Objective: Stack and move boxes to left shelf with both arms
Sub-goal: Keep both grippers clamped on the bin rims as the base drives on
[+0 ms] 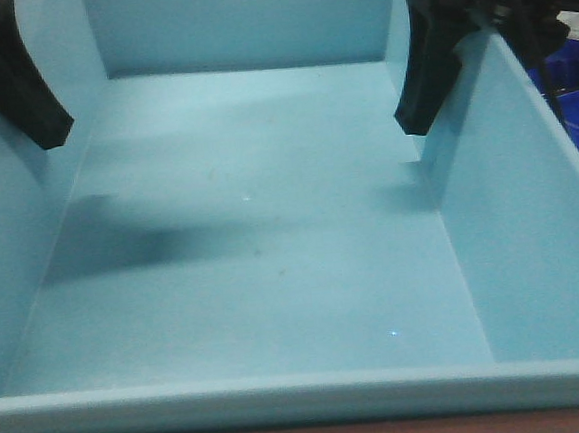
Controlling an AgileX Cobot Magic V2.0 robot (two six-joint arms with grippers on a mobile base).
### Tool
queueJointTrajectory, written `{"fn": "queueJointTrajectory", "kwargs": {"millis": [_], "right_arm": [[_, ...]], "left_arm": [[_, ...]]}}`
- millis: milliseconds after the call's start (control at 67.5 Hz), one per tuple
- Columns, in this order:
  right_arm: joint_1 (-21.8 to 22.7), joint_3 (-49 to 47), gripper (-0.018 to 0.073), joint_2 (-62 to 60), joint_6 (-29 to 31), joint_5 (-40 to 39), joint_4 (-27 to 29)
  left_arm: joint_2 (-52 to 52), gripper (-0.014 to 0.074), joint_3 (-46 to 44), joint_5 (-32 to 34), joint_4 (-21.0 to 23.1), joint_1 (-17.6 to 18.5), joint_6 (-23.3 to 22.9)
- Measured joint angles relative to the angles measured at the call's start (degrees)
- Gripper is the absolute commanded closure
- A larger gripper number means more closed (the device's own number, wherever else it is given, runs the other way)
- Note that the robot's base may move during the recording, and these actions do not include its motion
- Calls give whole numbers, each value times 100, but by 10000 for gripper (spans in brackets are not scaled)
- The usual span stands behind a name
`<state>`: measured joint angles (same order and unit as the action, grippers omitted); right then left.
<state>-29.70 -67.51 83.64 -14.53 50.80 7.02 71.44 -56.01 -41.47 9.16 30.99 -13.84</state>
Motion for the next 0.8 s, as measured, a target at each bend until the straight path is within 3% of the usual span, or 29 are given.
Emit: {"fn": "queueJointTrajectory", "kwargs": {"millis": [800], "right_arm": [[0, 0, 501, 0, 0, 0, 0]], "left_arm": [[0, 599, 0, 10, 9, 0, 0]]}}
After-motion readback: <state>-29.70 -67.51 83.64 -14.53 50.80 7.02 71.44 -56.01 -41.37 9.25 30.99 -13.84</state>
